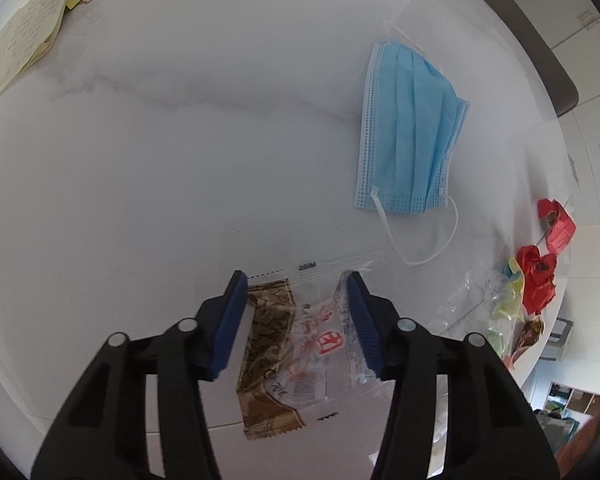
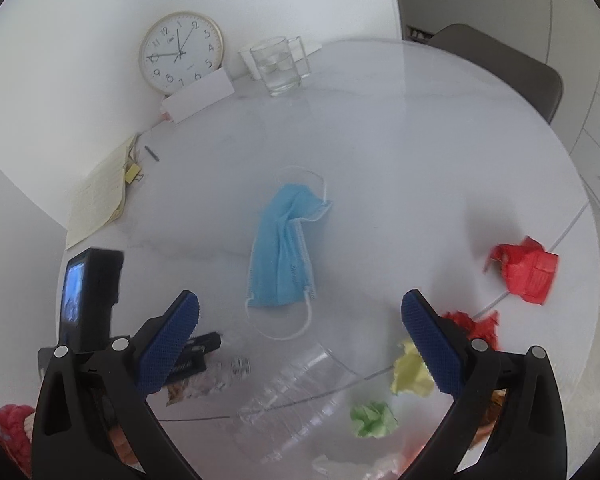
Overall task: Collect trash
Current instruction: 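Grasp the snack wrapper bag with the left tool while the right tool grasps the blue mask, then lift the blue mask with the right tool while the left tool regrips the wrapper bag, then drop the mask and wrapper bag into the wastebasket, opening both tools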
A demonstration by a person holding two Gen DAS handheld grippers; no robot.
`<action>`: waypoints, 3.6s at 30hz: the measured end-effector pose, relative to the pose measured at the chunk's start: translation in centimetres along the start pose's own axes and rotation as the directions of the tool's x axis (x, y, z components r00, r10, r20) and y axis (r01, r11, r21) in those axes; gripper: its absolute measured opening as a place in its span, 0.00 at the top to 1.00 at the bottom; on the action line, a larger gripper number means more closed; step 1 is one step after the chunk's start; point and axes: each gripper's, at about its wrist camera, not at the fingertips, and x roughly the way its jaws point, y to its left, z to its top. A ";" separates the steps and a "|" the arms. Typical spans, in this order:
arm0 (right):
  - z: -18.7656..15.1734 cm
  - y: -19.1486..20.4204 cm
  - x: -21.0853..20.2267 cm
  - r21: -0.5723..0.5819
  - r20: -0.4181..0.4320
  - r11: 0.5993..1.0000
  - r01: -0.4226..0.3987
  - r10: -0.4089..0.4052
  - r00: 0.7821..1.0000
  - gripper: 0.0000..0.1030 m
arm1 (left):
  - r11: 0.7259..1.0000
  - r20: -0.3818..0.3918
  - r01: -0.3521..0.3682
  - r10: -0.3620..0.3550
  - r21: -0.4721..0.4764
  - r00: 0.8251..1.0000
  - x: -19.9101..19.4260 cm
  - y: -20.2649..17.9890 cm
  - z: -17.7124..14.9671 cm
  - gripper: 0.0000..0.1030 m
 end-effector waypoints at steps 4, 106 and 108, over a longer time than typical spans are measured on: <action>1.9 0.8 4.3 -0.007 -0.072 1.000 -0.008 0.008 0.997 0.02 | 0.999 0.026 0.005 -0.006 0.040 1.000 -0.7 0.9 -0.7 0.56; -9.9 3.0 -15.0 0.209 0.160 0.977 0.042 -0.076 0.984 0.84 | 0.780 0.116 0.025 -0.125 0.625 0.985 -5.6 6.0 -6.2 0.78; -11.0 2.3 -16.4 0.221 0.182 0.974 0.056 -0.098 0.978 0.84 | 0.771 0.127 0.031 -0.144 0.636 0.981 -6.8 5.3 -6.7 0.78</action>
